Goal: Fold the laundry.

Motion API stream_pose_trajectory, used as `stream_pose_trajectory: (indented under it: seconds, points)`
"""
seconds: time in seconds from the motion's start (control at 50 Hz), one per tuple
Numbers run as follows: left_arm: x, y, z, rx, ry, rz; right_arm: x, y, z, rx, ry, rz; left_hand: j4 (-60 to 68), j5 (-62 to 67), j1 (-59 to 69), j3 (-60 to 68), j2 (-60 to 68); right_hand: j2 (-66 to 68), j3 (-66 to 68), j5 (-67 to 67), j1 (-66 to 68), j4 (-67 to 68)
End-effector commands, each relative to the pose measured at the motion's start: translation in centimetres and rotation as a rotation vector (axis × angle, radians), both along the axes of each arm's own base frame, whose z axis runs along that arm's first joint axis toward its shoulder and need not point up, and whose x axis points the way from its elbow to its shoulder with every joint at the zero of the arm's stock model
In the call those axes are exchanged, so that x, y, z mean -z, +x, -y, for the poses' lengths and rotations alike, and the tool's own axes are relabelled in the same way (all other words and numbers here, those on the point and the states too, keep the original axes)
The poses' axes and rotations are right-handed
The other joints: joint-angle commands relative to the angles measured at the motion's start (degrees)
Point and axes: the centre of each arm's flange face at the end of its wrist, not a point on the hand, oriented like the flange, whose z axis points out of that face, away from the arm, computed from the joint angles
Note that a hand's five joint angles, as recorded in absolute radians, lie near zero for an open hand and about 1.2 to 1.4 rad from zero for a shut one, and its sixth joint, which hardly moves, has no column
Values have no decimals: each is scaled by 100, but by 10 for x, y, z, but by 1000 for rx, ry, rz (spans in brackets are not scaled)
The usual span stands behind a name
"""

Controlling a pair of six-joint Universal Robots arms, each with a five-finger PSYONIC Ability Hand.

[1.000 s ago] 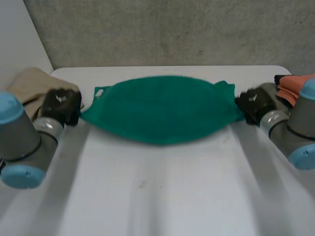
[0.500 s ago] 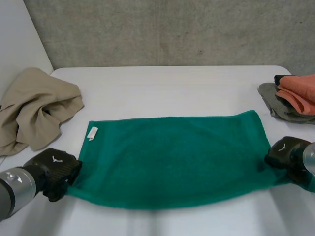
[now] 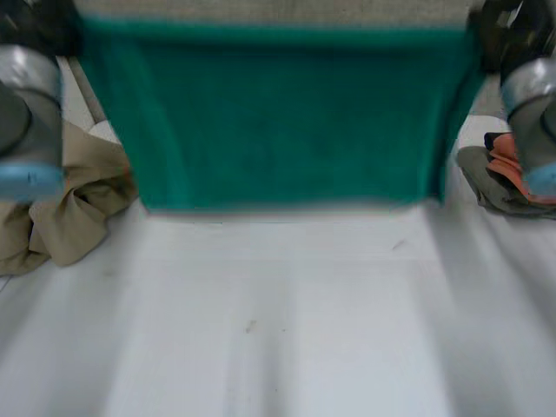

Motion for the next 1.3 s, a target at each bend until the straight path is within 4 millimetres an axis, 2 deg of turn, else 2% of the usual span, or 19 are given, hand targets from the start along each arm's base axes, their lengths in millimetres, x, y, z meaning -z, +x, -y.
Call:
stream_pose_trajectory:
  seconds: [0.02,0.12,0.2,0.22,0.28,0.3,0.36,0.38,0.44,0.48,0.54,0.58,0.6,0.7,0.82,0.92,1.0,1.14,1.3]
  points:
    - [-15,6,2,7,-40,-90,-31,0,-1,-111,-166,67,1106,1331,1373,1163,1136,1245,1168,1041,1514,1116]
    - [18,5,-3,19,106,-44,-1,3,-2,-132,-5,38,1106,1331,1373,1163,1136,1245,1168,1041,1514,1116]
    - [54,3,-11,32,229,-8,38,7,-7,-165,180,0,1106,1331,1373,1163,1136,1245,1168,1041,1514,1116]
    - [72,1,-16,41,287,6,56,9,-11,-187,258,-21,1106,1331,1373,1163,1136,1245,1168,1041,1514,1116]
    - [99,-1,-25,56,368,30,85,10,-19,-220,383,-53,1106,1331,1373,1163,1136,1245,1168,1041,1514,1116]
    - [119,-2,-31,70,427,50,107,10,-24,-232,468,-75,1106,1331,1373,1163,1136,1245,1168,1041,1514,1116]
    - [156,-3,-45,87,535,95,137,7,-33,-238,590,-111,1106,1331,1373,1163,1136,1245,1168,1041,1514,1116]
    - [164,-2,-47,89,557,105,158,5,-38,-233,673,-132,1106,1331,1373,1163,1136,1245,1168,1041,1514,1116]
    - [188,-1,-55,97,616,146,182,3,-47,-228,780,-169,1106,1331,1373,1163,1136,909,831,704,1177,780]
    - [194,0,-58,96,626,158,197,-3,-50,-204,856,-201,1106,1331,1373,1163,1136,487,410,283,756,358]
    - [198,3,-60,89,626,163,203,-14,-50,-163,921,-190,1106,1331,1373,1163,1136,-737,-815,-941,-468,-866]
    - [196,4,-60,85,620,161,202,-18,-49,-149,945,-156,1106,1331,1373,1163,1136,-1913,-1991,-2118,-1645,-2042]
    - [192,6,-60,82,607,156,199,-21,-48,-141,964,-109,1106,1331,1373,1163,1136,-3035,-3113,-3239,-2767,-3164]
    - [177,8,-63,84,572,138,186,-33,-46,-112,992,13,1106,1331,1373,1163,1136,-4273,-4351,-4477,-4005,-4402]
    - [162,10,-68,90,542,106,168,-49,-50,-101,1012,88,1106,1331,1373,1163,1136,-4375,-4453,-4579,-4107,-4504]
    - [157,10,-72,103,535,90,156,-58,-67,-129,1045,84,1106,1331,1373,1163,1136,-4258,-4336,-4462,-3990,-4387]
    - [156,12,-72,107,534,86,154,-59,-79,-159,1018,18,1106,1331,1373,1163,1136,-3335,-3413,-3539,-3067,-3464]
    - [155,11,-72,116,531,86,167,-53,-88,-199,896,-153,1106,1331,1373,1163,1136,-2326,-2404,-2530,-2058,-2455]
    - [158,8,-73,122,536,89,182,-45,-85,-217,898,-206,1106,1331,1373,1163,1136,-2356,-2434,-2560,-2088,-2485]
